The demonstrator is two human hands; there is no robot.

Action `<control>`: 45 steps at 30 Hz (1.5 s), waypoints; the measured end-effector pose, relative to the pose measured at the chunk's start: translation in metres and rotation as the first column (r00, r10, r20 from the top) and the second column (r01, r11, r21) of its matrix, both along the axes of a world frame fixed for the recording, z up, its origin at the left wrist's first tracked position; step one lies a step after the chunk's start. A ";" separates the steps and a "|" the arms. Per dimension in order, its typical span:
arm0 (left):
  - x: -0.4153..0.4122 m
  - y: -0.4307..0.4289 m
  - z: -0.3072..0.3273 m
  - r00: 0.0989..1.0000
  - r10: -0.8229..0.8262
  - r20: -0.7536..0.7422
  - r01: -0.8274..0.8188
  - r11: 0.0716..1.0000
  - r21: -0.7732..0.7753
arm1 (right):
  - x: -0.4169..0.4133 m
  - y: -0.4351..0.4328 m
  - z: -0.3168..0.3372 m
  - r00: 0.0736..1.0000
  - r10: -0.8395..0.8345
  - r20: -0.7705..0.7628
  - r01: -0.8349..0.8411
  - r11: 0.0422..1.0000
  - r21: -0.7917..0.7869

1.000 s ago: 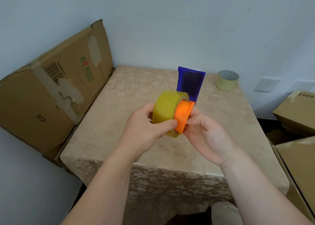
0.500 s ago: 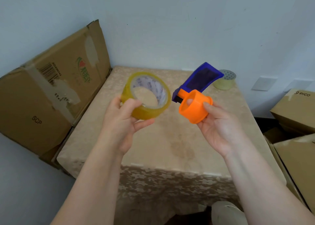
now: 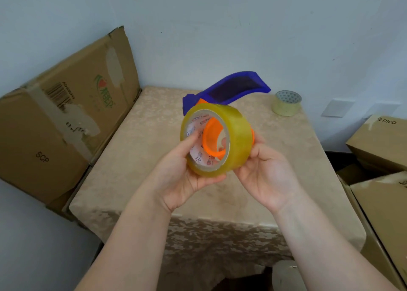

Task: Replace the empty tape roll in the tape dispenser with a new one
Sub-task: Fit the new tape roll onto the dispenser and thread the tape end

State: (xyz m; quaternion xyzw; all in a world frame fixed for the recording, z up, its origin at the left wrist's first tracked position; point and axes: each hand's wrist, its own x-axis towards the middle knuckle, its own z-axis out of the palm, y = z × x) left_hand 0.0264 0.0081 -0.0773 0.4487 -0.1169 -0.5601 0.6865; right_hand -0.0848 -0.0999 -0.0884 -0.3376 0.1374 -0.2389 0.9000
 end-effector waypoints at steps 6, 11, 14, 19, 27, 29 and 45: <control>0.003 0.002 -0.001 0.996 -0.041 -0.083 0.044 0.999 0.028 | 0.000 0.004 -0.003 1.000 0.006 -0.030 -0.009 0.996 -0.086; 0.002 0.000 0.000 0.998 -0.052 -0.046 0.054 0.997 0.048 | -0.002 0.006 -0.006 0.997 0.080 0.020 -0.078 0.993 -0.087; 0.003 0.001 -0.003 0.997 -0.002 0.073 -0.006 0.995 0.098 | -0.004 0.005 -0.001 0.990 0.141 -0.007 -0.139 0.966 -0.219; 0.014 0.006 -0.005 0.970 0.027 0.243 -0.054 0.993 0.105 | -0.006 -0.007 0.001 0.977 0.209 0.049 -0.205 0.976 -0.069; 0.031 0.020 -0.006 0.804 -0.083 0.588 0.063 0.997 0.054 | -0.014 -0.014 0.000 0.944 0.306 -0.121 -0.307 0.952 0.008; 0.031 0.020 -0.007 0.758 -0.103 0.644 0.057 0.994 0.093 | -0.015 -0.008 -0.005 0.921 0.355 -0.159 -0.372 0.924 -0.092; 0.024 0.015 -0.001 0.815 -0.077 0.574 0.028 0.995 0.094 | -0.012 0.002 -0.011 0.863 -0.012 -0.505 -0.457 0.407 -0.791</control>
